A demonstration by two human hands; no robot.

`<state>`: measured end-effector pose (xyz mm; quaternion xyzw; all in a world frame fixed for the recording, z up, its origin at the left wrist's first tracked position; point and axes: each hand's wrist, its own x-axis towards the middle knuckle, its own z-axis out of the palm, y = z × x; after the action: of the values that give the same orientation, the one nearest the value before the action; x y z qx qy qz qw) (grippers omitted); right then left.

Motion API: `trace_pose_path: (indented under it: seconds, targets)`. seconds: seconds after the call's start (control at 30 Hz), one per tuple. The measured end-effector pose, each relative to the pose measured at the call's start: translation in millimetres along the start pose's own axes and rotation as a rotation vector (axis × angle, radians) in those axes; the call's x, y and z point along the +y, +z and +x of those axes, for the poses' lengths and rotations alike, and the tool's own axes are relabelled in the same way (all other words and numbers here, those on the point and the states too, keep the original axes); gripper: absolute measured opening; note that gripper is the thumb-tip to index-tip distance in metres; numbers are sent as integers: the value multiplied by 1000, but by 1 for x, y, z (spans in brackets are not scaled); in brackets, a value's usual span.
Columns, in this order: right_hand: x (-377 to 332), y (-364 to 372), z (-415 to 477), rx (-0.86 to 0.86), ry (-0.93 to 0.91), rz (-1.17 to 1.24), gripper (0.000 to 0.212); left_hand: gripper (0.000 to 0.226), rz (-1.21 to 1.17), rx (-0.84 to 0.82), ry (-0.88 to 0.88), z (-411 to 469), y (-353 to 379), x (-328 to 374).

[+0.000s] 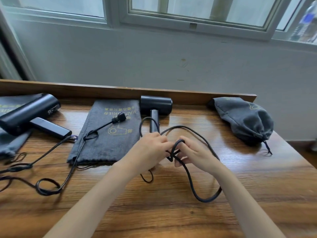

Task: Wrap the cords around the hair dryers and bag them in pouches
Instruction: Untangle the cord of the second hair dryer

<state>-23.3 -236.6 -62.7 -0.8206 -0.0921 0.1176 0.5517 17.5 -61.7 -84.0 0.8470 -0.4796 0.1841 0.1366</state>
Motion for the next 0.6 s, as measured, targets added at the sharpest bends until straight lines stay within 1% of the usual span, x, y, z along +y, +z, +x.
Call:
trace_pose_path:
  seconds: [0.03,0.07,0.1,0.13,0.2,0.23,0.27,0.3,0.33,0.37,0.4,0.43,0.47,0.5,0.6]
  targets:
    - [2,-1,-1,-6,7,-1,24,24,-32,-1,-27,0,-2,-1]
    - [5,-3,-1,-14,23,-11,24,25,-98,32,-91,0,-5,-3]
    - [8,-6,-1,-27,48,-35,24,23,-201,75,-206,-1,-11,-6]
    - [11,-10,-2,-49,74,-67,24,18,-313,151,-358,-4,-17,-11]
    - [14,-17,-4,-106,92,-104,20,16,-460,402,-663,-13,-28,-30]
    - [15,-20,-6,-129,79,-103,16,18,-447,502,-780,-20,-34,-42]
    - [15,-22,-7,-141,55,-109,13,20,-377,551,-864,-27,-39,-54]
    - [15,-24,-8,-142,25,-122,14,22,-278,559,-920,-34,-44,-67]
    - [14,-24,-8,-126,-6,-113,19,26,-172,528,-963,-41,-48,-78]
    - [14,-23,-8,-89,-34,-80,27,28,-72,452,-999,-46,-49,-86]
    - [14,-22,-7,-44,-57,-49,34,29,8,336,-1020,-49,-49,-89]
    - [14,-20,-6,-4,-80,-38,38,30,69,227,-996,-49,-46,-88]
    - [13,-18,-5,17,-102,-41,39,33,108,169,-924,-48,-43,-82]
    - [11,-16,-4,25,-129,-55,40,37,103,165,-814,-45,-39,-74]
    - [9,-13,-1,7,-200,-123,40,40,-146,235,-445,-24,-36,-32]
